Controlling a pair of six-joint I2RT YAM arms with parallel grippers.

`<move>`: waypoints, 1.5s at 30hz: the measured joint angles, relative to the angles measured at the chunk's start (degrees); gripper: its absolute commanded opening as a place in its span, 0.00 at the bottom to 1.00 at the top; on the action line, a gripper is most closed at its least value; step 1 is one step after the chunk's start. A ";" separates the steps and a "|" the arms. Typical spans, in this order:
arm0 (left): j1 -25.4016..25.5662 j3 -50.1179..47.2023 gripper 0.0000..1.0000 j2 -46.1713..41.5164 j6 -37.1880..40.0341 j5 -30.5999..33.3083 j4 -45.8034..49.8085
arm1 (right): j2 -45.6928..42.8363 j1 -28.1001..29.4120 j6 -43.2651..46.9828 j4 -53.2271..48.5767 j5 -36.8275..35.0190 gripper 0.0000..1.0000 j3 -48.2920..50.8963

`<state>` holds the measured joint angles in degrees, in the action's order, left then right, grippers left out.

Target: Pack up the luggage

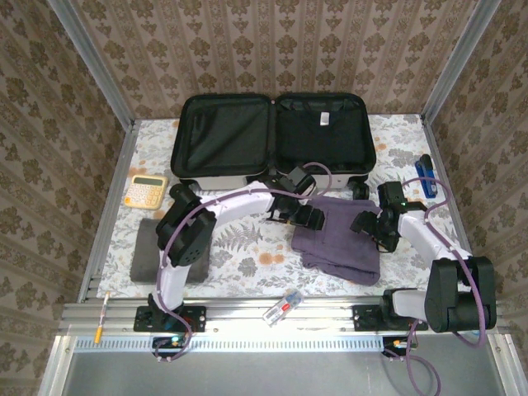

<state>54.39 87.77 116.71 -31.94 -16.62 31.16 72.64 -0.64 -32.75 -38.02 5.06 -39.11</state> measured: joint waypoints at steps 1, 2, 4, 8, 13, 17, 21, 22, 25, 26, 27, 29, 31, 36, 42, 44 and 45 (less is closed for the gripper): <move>0.09 0.59 0.80 0.61 0.00 -0.02 0.39 | 0.46 -0.07 0.00 0.13 -0.04 0.86 0.17; 0.22 0.92 0.80 1.18 0.00 -0.02 0.66 | 0.96 -0.07 0.00 0.20 -0.04 0.85 0.35; 0.28 1.05 0.80 2.45 0.00 -0.02 1.53 | 2.32 -0.07 0.00 0.57 -0.02 0.85 0.96; 0.37 1.16 0.81 4.33 0.00 0.09 3.15 | 3.85 -0.11 0.00 1.81 0.00 0.84 2.01; 1.46 2.38 0.80 5.18 -0.46 -0.85 3.39 | 3.87 -0.22 -0.02 2.08 0.09 0.79 2.10; 2.34 5.35 0.79 7.04 -0.92 -1.25 4.76 | 3.87 -0.22 -0.04 3.04 0.96 0.74 2.49; 2.95 7.63 0.76 8.22 -1.11 -1.79 6.14 | 3.69 -0.17 -0.26 4.22 1.66 0.69 3.04; 3.15 7.82 0.73 8.44 -1.14 -2.25 5.90 | 3.63 -0.15 -0.26 4.46 1.81 0.69 3.13; 3.63 8.28 0.55 8.94 -1.53 -2.43 5.75 | 3.48 -0.04 -0.20 4.96 2.32 0.62 3.30; 3.76 8.28 0.48 9.07 -1.53 -2.71 5.51 | 3.48 -0.02 -0.17 5.18 2.67 0.58 3.34; 3.98 8.28 0.36 9.22 -1.57 -3.04 5.27 | 3.48 -0.02 -0.15 5.44 2.91 0.53 3.41; 4.20 8.28 0.20 9.22 -1.64 -3.28 4.55 | 3.43 0.07 -0.02 6.36 3.54 0.45 3.69; 4.24 8.22 0.07 8.94 -1.97 -3.37 3.82 | 3.32 0.22 0.07 7.26 4.39 0.33 3.91; 4.24 6.38 0.00 7.78 -1.90 -3.41 1.73 | 2.21 0.33 0.44 7.89 5.55 0.05 4.02; 4.33 5.55 0.00 6.03 -1.86 -2.58 1.49 | -2.82 0.42 0.00 6.84 6.36 0.00 4.79; 4.48 5.27 0.00 4.66 -1.81 -2.08 1.53 | -5.57 0.68 0.04 5.60 6.88 0.00 4.79; 4.59 5.11 0.00 3.72 -1.73 -1.86 1.68 | -7.37 0.79 0.24 4.55 7.28 0.00 4.63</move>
<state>58.98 92.88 120.42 -33.67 -18.48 32.84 65.28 0.14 -32.51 -33.47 12.34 -34.48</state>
